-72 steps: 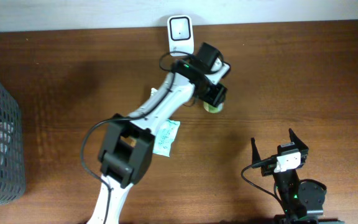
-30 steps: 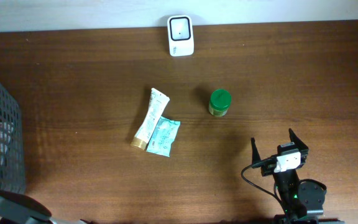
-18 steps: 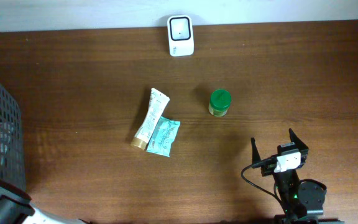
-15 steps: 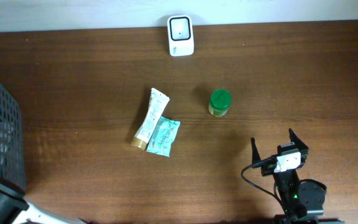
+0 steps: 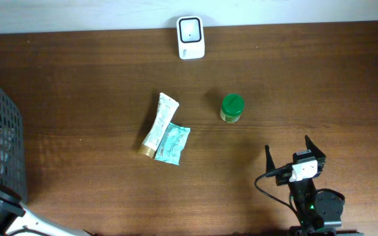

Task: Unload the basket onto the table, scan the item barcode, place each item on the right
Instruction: 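Grasp the orange Kleenex tissue pack in the basket with the left gripper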

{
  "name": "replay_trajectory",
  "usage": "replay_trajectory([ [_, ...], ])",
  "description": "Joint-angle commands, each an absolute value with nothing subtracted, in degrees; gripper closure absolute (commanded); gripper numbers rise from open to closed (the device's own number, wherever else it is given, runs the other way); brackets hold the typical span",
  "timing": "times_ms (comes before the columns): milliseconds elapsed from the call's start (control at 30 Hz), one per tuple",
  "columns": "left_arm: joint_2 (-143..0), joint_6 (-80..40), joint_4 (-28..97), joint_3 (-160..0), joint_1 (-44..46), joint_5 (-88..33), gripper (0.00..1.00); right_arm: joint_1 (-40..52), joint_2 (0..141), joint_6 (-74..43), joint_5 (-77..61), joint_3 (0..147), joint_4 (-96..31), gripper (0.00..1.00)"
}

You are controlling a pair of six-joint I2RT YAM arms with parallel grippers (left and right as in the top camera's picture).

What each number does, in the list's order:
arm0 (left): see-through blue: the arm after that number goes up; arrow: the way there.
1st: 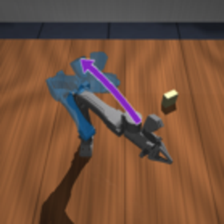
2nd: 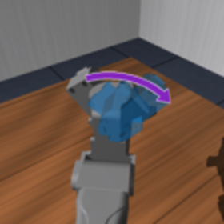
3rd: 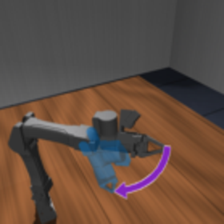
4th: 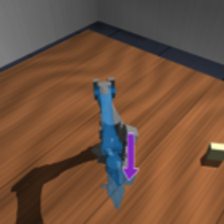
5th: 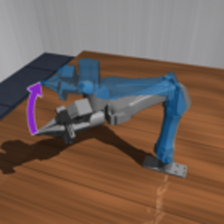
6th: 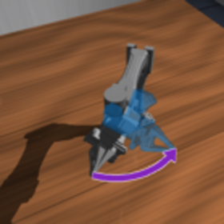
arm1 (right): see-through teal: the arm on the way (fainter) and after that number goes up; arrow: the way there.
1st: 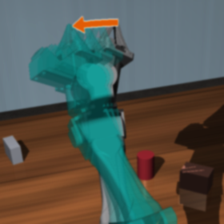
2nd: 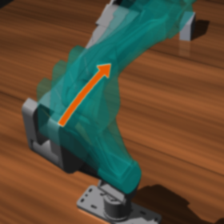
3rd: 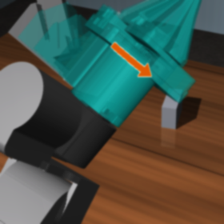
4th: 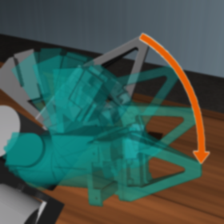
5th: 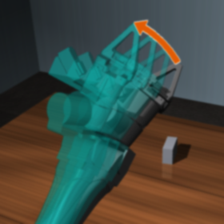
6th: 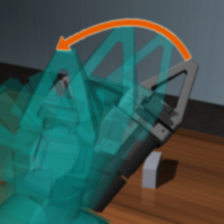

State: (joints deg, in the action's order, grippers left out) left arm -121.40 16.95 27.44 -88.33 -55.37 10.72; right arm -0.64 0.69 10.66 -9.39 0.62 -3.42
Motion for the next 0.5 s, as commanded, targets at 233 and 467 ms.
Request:
replay_trajectory([
  [233,-105.58,9.23,27.44,-90.08,-49.71,10.31,1.00,-0.27,0.36,10.26,-9.91,0.32,-3.68,0.02],
  [467,-80.34,5.56,27.35,-92.01,-34.57,-6.31,1.00,-0.27,0.36,10.24,-9.91,0.32,-3.68,0.02],
])
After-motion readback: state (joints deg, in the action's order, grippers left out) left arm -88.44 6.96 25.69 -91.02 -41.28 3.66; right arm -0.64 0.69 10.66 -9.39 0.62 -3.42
